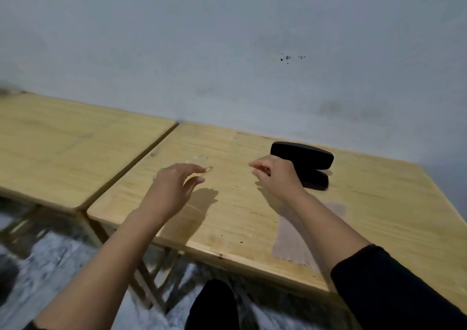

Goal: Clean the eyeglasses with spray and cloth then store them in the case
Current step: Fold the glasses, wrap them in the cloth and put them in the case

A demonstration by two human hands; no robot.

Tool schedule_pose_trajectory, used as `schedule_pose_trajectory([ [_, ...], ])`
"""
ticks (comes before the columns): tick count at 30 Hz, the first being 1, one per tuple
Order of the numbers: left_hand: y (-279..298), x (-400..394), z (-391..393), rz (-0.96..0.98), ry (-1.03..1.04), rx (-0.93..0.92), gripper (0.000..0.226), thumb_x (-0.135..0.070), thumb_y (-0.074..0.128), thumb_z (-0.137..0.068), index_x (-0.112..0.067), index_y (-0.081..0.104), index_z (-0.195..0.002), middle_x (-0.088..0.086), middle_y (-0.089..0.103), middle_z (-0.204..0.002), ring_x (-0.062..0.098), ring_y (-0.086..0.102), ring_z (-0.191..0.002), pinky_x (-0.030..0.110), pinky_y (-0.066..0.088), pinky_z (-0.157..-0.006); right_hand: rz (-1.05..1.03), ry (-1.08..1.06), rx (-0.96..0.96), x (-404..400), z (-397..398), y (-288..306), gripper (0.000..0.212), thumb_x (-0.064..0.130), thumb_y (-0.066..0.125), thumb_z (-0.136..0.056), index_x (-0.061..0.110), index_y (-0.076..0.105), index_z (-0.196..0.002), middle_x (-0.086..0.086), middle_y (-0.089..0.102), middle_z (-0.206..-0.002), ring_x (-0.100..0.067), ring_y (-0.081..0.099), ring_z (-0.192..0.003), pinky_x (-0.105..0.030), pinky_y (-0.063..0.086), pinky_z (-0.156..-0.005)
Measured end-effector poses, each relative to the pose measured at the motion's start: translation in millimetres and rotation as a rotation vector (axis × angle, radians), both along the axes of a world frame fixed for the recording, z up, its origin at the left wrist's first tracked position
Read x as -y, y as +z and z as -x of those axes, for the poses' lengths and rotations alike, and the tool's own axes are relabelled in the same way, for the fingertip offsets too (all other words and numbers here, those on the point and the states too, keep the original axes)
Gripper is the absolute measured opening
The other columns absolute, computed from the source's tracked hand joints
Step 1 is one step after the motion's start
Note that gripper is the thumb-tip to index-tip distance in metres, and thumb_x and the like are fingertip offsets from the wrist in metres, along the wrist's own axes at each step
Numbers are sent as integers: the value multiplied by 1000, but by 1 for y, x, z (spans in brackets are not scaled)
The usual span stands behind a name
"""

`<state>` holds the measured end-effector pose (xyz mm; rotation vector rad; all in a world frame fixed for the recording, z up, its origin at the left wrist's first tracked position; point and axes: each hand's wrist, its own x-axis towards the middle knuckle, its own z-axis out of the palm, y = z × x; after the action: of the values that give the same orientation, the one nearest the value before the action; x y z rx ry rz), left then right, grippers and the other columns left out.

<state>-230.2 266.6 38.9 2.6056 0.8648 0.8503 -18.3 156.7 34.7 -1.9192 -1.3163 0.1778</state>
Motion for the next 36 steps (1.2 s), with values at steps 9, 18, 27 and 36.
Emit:
schedule_pose_trajectory([
  [9,-30,-36,67,-72,-7,-33,34,-5,74,-71,-19,70,-102,4,69,-107,17,64,-99,30,50,-90,4,181,160,-85,60,-11,28,9,65,-81,13,68,-109,-6,65,-112,-19,55,-108,-15,31,-91],
  [18,-38,-51,60,-108,-69,42,19,-4,73,-73,-13,72,-89,6,71,-94,18,67,-86,33,58,-73,33,186,213,-109,73,-21,22,6,61,-83,10,68,-104,-6,62,-109,-17,51,-109,-13,30,-89],
  [27,-30,-57,44,-33,53,397,29,9,68,-73,-10,72,-95,-1,72,-90,0,62,-86,3,45,-80,-101,116,185,-100,58,-6,13,5,62,-83,7,72,-92,-7,71,-92,-22,59,-94,-18,36,-80],
  [36,-18,-12,-28,275,7,577,16,-10,68,-81,-18,73,-94,-13,70,-89,-13,61,-85,3,44,-77,-266,-187,56,-5,8,19,14,8,63,-84,9,73,-95,-2,72,-94,-8,61,-81,1,39,-74],
])
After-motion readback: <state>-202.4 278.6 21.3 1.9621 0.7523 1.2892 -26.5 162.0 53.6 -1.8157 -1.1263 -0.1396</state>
